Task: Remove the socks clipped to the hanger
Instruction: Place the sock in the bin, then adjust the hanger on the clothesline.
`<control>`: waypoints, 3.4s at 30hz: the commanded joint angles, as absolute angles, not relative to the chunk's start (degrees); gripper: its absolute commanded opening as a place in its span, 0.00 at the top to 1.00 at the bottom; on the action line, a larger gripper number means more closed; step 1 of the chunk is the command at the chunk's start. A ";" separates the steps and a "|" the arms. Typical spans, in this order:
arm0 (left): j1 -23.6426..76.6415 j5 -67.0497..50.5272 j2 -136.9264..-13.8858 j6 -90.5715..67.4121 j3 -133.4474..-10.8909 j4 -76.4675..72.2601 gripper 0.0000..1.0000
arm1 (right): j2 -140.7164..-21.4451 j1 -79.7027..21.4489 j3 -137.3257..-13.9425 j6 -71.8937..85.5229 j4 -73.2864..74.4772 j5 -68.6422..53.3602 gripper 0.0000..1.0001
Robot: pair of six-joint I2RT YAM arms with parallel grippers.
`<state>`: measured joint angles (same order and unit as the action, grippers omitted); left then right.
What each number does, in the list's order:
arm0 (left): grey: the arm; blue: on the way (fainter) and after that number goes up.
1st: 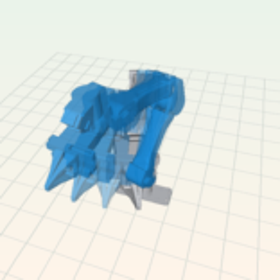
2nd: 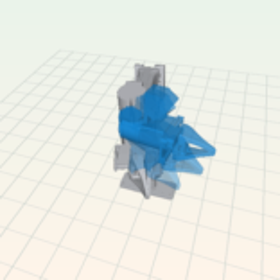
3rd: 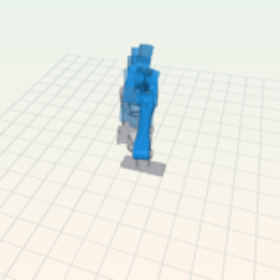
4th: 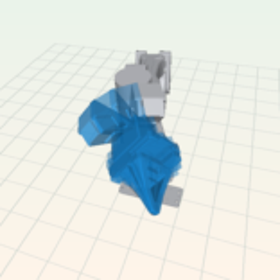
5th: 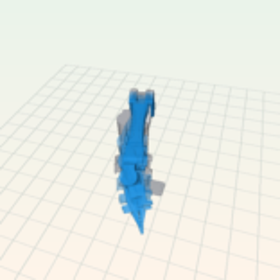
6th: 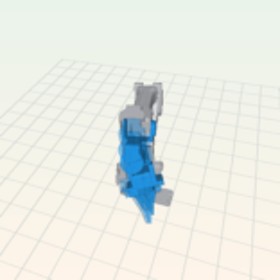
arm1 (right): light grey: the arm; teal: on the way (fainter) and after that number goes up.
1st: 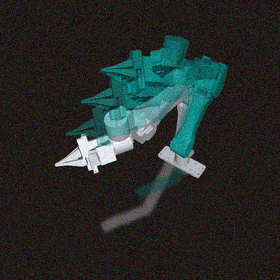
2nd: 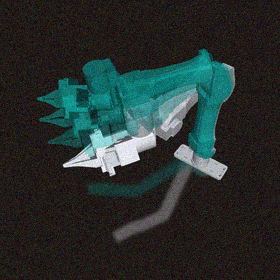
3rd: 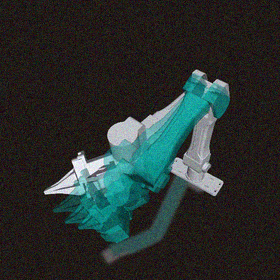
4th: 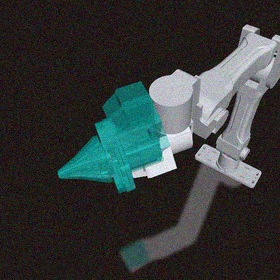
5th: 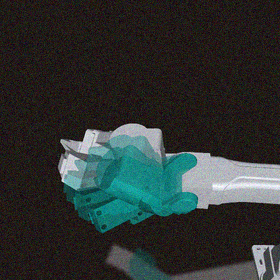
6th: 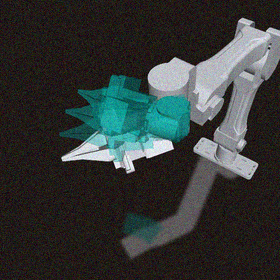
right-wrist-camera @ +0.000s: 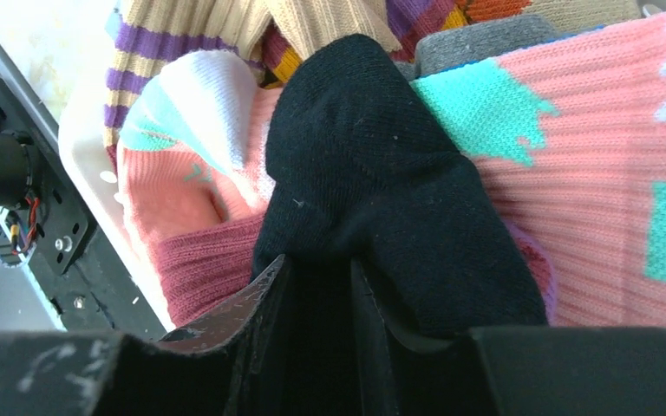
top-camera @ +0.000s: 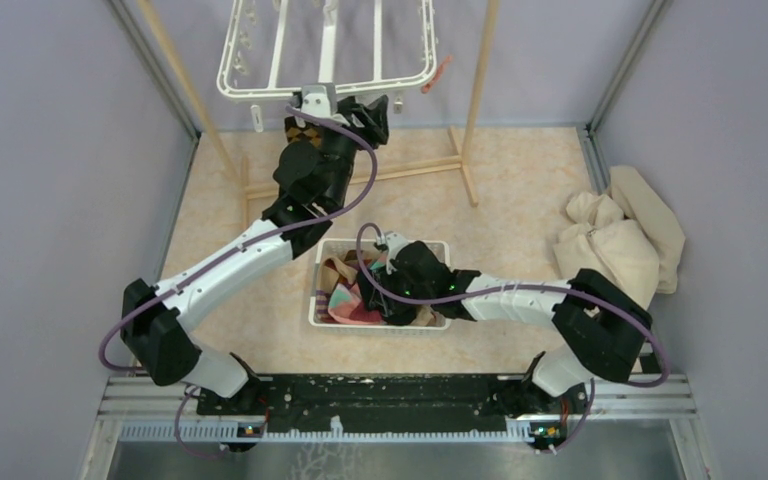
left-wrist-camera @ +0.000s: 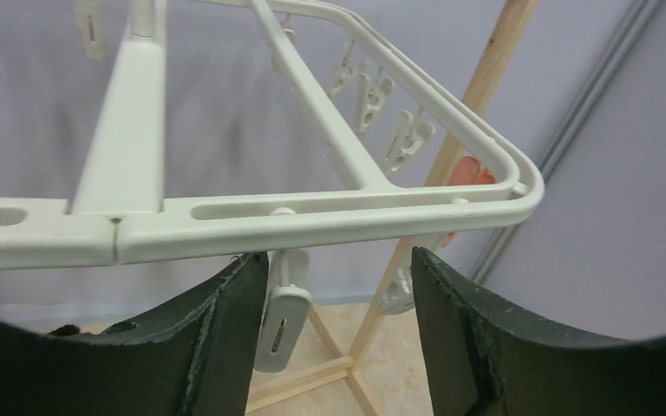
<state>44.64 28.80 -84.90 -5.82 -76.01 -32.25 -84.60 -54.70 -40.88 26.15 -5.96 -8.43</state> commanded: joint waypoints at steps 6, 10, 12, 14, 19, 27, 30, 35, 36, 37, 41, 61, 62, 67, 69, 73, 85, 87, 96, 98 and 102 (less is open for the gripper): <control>45.01 13.97 -82.64 -4.79 -75.85 -30.40 0.30 | -73.50 -55.72 -43.11 25.44 -0.11 -7.96 0.57; 45.02 11.35 -81.76 -4.54 -76.80 -27.87 0.29 | -68.01 -55.72 -44.19 25.12 4.24 -6.08 0.50; 45.00 10.80 -80.63 -4.68 -77.35 -24.99 0.29 | -65.60 -55.72 -44.90 24.85 6.13 -5.02 0.48; 45.04 10.33 -78.84 -5.12 -77.22 -22.09 0.29 | -63.95 -55.72 -45.37 24.60 7.98 -4.16 0.45; 45.00 9.62 -73.34 -5.45 -74.86 -17.14 0.10 | -61.24 -55.68 -45.82 24.40 9.51 -3.29 0.40; 45.06 15.27 -67.30 -4.05 -71.30 -11.34 0.01 | -61.14 -55.72 -46.43 24.21 9.97 -3.23 0.38; 45.00 19.92 -64.15 -3.99 -68.64 -9.55 0.01 | -60.25 -55.72 -45.82 24.56 9.82 -2.72 0.38; 45.02 27.28 -58.04 -4.04 -62.46 -8.49 0.01 | -60.19 -55.72 -45.23 24.74 9.41 -2.55 0.38; 45.04 29.43 -56.69 -4.12 -60.60 -8.87 0.01 | -60.25 -55.72 -45.18 24.78 9.23 -2.69 0.38; 45.05 31.56 -55.13 -4.27 -58.72 -9.47 0.01 | -60.29 -55.72 -45.18 24.89 9.02 -2.76 0.38; 44.98 40.01 -51.12 -4.07 -51.82 -12.16 0.01 | -60.84 -55.72 -45.25 24.96 8.36 -3.14 0.38; 14.12 17.60 -56.10 -22.06 -27.04 -36.85 0.01 | -63.79 -55.72 -45.08 25.26 6.91 -4.59 0.37; 12.88 16.04 -57.03 -22.54 -25.84 -39.32 0.01 | -64.14 -55.72 -45.16 25.10 6.74 -4.73 0.37; 5.11 7.99 -65.39 -27.50 -23.75 -49.46 0.01 | -65.29 -55.66 -45.65 24.33 6.59 -4.73 0.37; 3.27 5.04 -70.15 -28.59 -24.63 -54.43 0.01 | -66.00 -55.64 -46.06 23.78 6.61 -4.79 0.37; 1.65 2.81 -80.84 -28.47 -29.64 -62.15 0.01 | -67.93 -55.25 -46.75 22.98 6.15 -5.44 0.36; 0.91 -7.69 -96.21 -29.08 -41.20 -71.13 0.03 | -69.32 -50.19 -46.84 23.87 -0.26 -10.01 0.37; 1.06 -8.70 -96.37 -29.17 -41.78 -71.14 0.10 | -67.49 -49.91 -48.05 23.23 -1.05 -9.09 0.37; 0.94 -14.70 -101.54 -29.73 -50.97 -69.80 0.56 | -65.42 -48.96 -51.16 23.31 3.03 -10.66 0.38; 1.10 -16.62 -99.43 -30.36 -51.13 -68.52 0.66 | -63.64 -48.96 -50.05 23.99 3.59 -9.67 0.38; 3.50 -15.93 -90.40 -27.72 -48.33 -62.13 0.76 | -61.71 -48.96 -49.66 23.65 5.46 -8.63 0.38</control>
<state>1.69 -14.13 -98.91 -29.58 -49.25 -65.49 -64.90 -49.21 -49.82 23.66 5.21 -9.41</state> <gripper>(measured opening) 0.270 0.619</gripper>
